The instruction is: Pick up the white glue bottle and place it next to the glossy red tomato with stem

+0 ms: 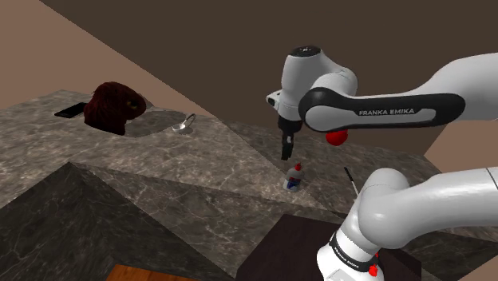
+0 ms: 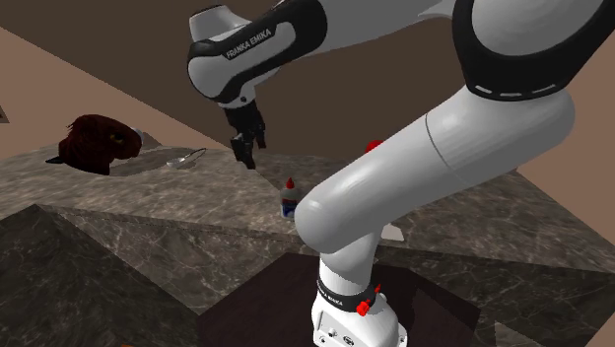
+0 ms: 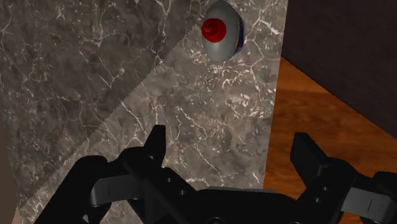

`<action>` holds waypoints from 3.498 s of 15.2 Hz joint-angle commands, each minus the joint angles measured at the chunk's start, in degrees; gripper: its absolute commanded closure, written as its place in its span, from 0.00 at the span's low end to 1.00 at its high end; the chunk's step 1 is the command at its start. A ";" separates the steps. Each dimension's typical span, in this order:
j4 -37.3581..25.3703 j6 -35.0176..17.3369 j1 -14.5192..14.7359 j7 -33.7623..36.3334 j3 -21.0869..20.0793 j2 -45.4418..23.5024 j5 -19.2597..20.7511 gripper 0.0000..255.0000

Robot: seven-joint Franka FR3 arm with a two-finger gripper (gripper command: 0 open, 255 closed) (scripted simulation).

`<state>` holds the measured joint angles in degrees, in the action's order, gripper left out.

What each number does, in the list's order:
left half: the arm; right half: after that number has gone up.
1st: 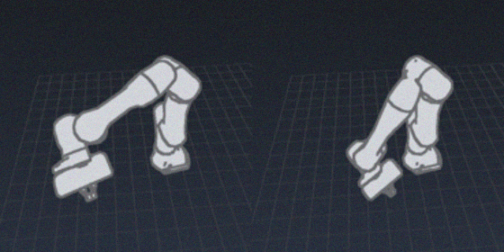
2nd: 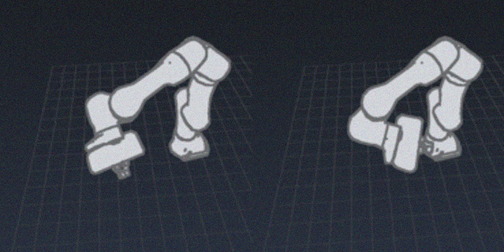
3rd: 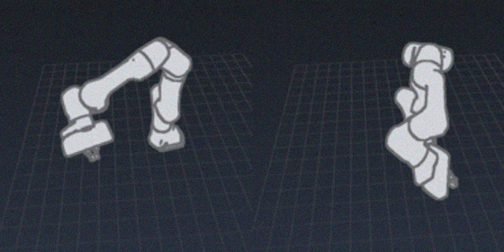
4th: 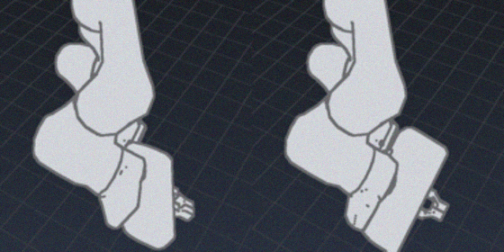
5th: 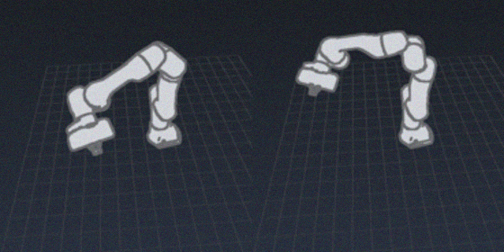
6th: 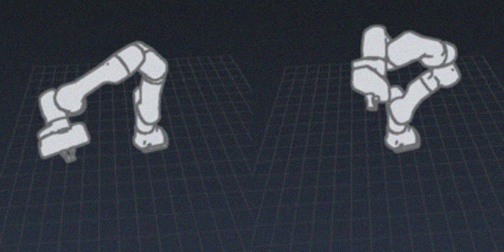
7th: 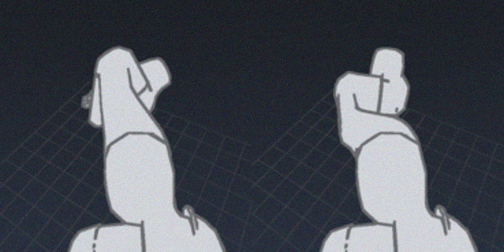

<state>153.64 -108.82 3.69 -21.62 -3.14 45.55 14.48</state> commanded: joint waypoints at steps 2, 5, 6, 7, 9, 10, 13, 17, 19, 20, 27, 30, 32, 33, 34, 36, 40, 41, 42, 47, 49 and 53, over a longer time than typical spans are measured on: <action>5.89 -3.74 0.19 -3.52 0.19 -0.13 4.15 0.00; 10.80 -7.54 -0.23 -6.59 0.36 -1.08 8.82 0.00; 12.38 -8.94 -0.56 -7.54 0.45 -1.52 10.60 0.00; 13.06 -9.57 -0.74 -7.94 0.49 -1.73 11.40 0.00; 14.03 -11.56 -1.46 -7.64 0.93 -2.64 12.38 0.00; 14.49 -12.58 -1.84 -7.48 1.14 -3.14 12.90 0.00; 15.77 -15.74 -3.10 -6.91 1.76 -4.85 14.59 0.00; 16.38 -17.45 -3.82 -6.55 2.06 -5.86 15.55 0.00; 16.38 -17.45 -3.82 -6.55 2.06 -5.87 15.55 0.00; 16.38 -17.45 -3.82 -6.55 2.06 -5.87 15.55 0.00; 16.38 -17.45 -3.83 -6.56 2.06 -5.86 15.56 1.00; 16.35 -17.40 -3.81 -6.57 2.06 -5.84 15.54 1.00; 16.38 -17.45 -3.82 -6.55 2.05 -5.87 15.55 1.00; 16.00 -16.41 -3.60 -7.07 2.10 -5.13 15.14 1.00; 15.60 -15.37 -3.38 -7.57 2.14 -4.42 14.76 1.00; 14.76 -13.35 -3.00 -8.53 2.19 -3.12 14.05 1.00; 12.88 -9.48 -2.38 -10.28 2.21 -0.88 12.83 1.00; 12.37 -8.55 -2.24 -10.68 2.20 -0.40 12.56 1.00; 11.85 -7.63 -2.12 -11.08 2.19 0.06 12.31 1.00; 9.04 -3.24 -1.65 -12.94 2.07 1.94 11.21 1.00; 7.84 -1.57 -1.51 -13.63 2.01 2.52 10.83 1.00; 5.31 1.63 -1.31 -14.95 1.86 3.41 10.18 1.00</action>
<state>159.60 -108.11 2.18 -36.44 -1.03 48.74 25.00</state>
